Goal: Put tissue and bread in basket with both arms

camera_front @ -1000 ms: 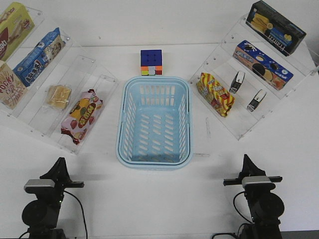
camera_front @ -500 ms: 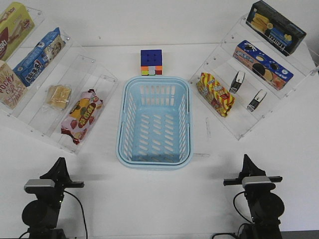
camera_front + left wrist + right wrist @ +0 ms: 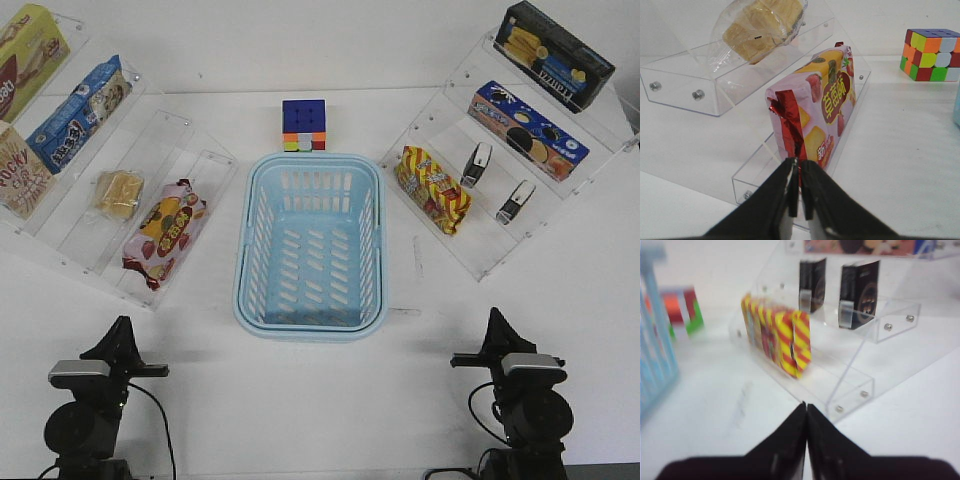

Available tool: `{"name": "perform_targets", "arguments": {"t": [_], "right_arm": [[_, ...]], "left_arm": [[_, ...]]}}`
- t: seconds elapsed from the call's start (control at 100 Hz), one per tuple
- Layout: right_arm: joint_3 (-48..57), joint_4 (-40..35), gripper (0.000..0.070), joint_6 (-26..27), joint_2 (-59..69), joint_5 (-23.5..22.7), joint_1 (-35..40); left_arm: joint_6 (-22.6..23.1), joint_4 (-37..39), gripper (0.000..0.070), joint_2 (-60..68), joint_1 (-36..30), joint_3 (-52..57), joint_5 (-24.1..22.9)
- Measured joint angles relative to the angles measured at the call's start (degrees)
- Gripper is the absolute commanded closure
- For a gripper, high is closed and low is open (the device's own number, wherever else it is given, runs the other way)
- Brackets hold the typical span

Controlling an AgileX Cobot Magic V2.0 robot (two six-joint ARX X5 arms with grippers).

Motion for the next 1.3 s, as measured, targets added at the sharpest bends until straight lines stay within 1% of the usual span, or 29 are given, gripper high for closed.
{"name": "perform_targets", "arguments": {"t": [0.06,0.13,0.19,0.26,0.29,0.31,0.33,0.4,0.42,0.44,0.57,0.69,0.73,0.84,1.06,1.08,1.11,1.17,1.2,1.23,1.3], "right_arm": [[2.8,-3.3,0.0700,5.1,1.0,2.1,0.0],[8.4,-6.0,0.0700,8.6,4.7,4.7,-0.2],[14.1,-7.1,0.0700,10.0,9.5,6.0,-0.2],[20.7,-7.2,0.0699,10.4,16.7,6.1,-0.2],[23.3,-7.2,0.0678,10.2,20.2,6.1,-0.2],[25.0,-7.2,0.0638,9.8,22.7,6.0,-0.2],[26.8,-7.3,0.0575,9.4,25.2,5.9,-0.2],[32.5,-8.1,0.0288,7.5,34.1,5.6,-0.2],[34.2,-8.6,0.0234,7.0,36.5,5.6,-0.2],[36.0,-9.1,0.0214,6.5,38.9,5.6,-0.2],[46.1,-12.4,0.0218,3.5,53.9,5.9,-0.2],[53.8,-12.9,0.0220,1.1,64.5,6.2,-0.2],[56.2,-12.9,0.0220,0.6,67.6,7.1,-0.2],[61.4,-13.4,0.0234,-0.2,75.0,10.3,-0.4],[66.7,-13.0,0.0253,-0.8,84.1,10.8,-2.8],[66.9,-12.7,0.0273,-0.8,84.5,10.8,-3.0],[67.0,-12.4,0.0343,-0.8,84.9,10.8,-3.4],[67.0,-11.8,0.0554,-0.8,85.4,11.0,-4.0],[67.0,-11.6,0.0630,-0.8,85.6,11.0,-4.2],[67.0,-11.3,0.0664,-0.8,85.7,10.9,-4.5],[67.1,-11.1,0.0664,-0.8,85.7,10.4,-4.7]], "left_arm": [[0.0,0.0,0.0699,0.0,0.0,0.0,0.0],[0.0,0.0,0.0699,0.0,0.0,0.0,0.0],[0.0,0.0,0.0699,0.0,0.0,0.0,0.0],[0.0,0.0,0.0699,0.0,0.0,0.0,0.0],[0.0,0.0,0.0699,0.0,0.0,0.0,0.0],[0.0,0.0,0.0699,0.0,0.0,0.0,0.0],[0.0,0.0,0.0699,0.0,0.0,0.0,0.0],[0.0,0.0,0.0699,0.0,0.0,0.0,0.0],[0.0,0.0,0.0699,0.0,0.0,0.0,0.0],[0.0,0.0,0.0699,0.0,0.0,0.0,0.0],[0.0,0.0,0.0699,0.0,0.0,0.0,0.0],[0.0,0.0,0.0699,0.0,0.0,0.0,0.0],[0.0,0.0,0.0699,0.0,0.0,0.0,0.0],[0.0,0.0,0.0699,0.0,0.0,0.0,0.0],[0.0,0.0,0.0699,0.0,0.0,0.0,0.0],[0.0,0.0,0.0699,0.0,0.0,0.0,0.0],[0.0,0.0,0.0699,0.0,0.0,0.0,0.0],[0.0,0.0,0.0699,0.0,0.0,0.0,0.0],[0.0,0.0,0.0699,0.0,0.0,0.0,0.0],[0.0,0.0,0.0699,0.0,0.0,0.0,0.0],[0.0,0.0,0.0699,0.0,0.0,0.0,0.0]]}}
